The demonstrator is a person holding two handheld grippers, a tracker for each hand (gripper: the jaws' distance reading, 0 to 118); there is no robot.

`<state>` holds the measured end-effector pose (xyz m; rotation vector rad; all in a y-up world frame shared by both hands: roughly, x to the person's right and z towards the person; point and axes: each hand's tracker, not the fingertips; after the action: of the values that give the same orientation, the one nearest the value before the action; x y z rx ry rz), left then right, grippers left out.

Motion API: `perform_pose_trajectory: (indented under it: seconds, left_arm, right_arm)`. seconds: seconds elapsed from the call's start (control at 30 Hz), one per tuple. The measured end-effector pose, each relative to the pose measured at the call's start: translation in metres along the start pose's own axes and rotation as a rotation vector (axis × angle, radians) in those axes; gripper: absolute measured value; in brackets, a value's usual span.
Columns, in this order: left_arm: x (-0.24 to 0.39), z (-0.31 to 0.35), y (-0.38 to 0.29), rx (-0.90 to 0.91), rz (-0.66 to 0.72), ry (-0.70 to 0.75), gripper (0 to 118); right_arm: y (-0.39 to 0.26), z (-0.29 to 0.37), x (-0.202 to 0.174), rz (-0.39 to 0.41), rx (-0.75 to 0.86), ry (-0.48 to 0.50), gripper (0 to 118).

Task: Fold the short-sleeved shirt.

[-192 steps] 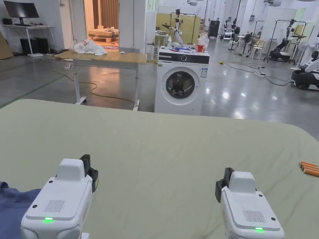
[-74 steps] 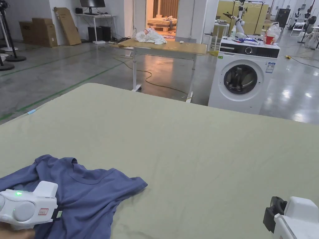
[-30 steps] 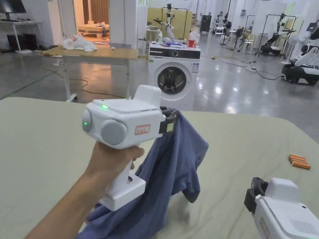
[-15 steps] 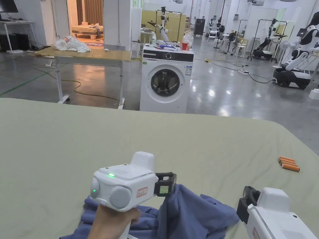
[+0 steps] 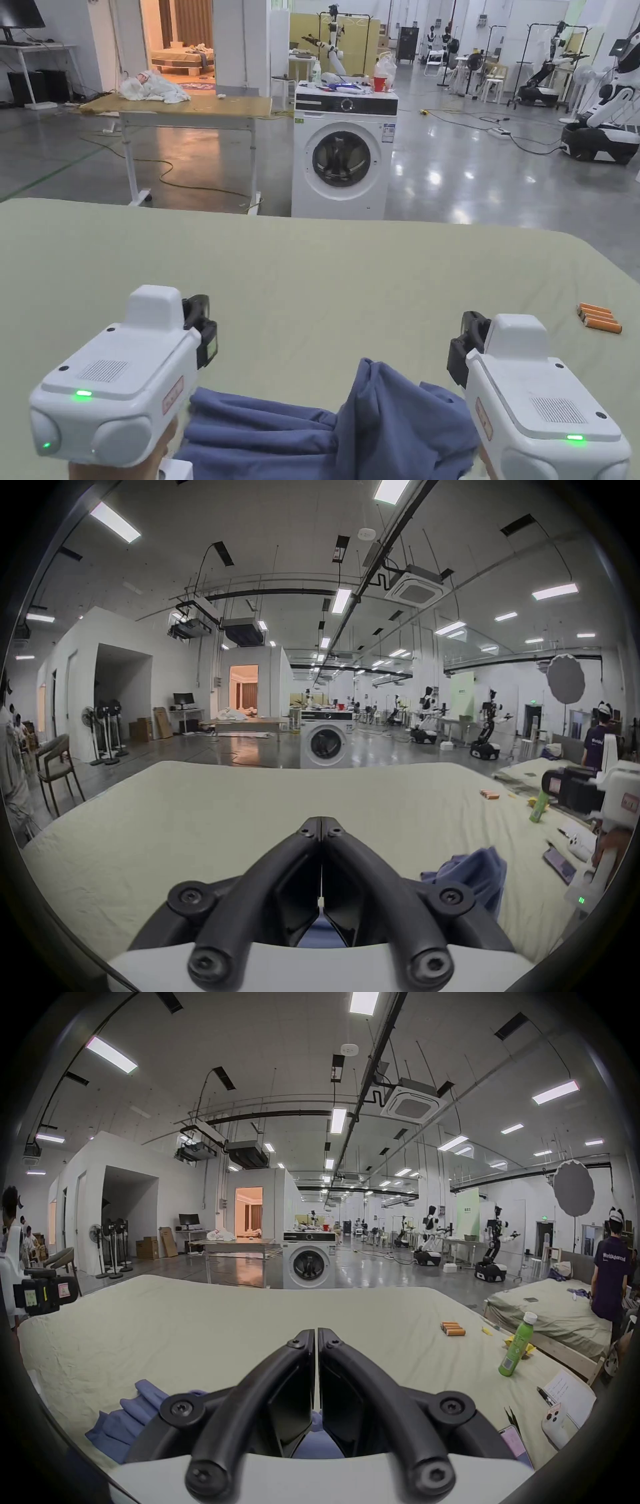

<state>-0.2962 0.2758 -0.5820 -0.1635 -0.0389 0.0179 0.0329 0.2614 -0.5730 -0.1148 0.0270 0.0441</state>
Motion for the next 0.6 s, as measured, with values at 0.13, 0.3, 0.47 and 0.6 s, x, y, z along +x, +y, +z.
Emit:
perform_pose_trajectory:
  seconds: [0.13, 0.3, 0.47, 0.6]
  left_arm:
    - [-0.043, 0.01, -0.02, -0.169, -0.008, 0.008, 0]
    - [-0.062, 0.019, -0.04, -0.493, 0.123, -0.034, 0]
    - [-0.086, 0.014, -0.079, -0.693, 0.187, -0.022, 5]
    - [-0.093, 0.006, -0.11, -0.839, 0.189, -0.019, 72]
  right_arm:
    - [-0.001, -0.003, -0.007, 0.011, -0.008, 0.023, 1]
    - [-0.013, -0.006, -0.008, 0.02, -0.041, 0.028, 1]
    - [-0.028, -0.011, -0.004, 0.017, -0.085, 0.026, 1]
    - [-0.037, -0.013, 0.0, 0.02, -0.11, 0.02, 1]
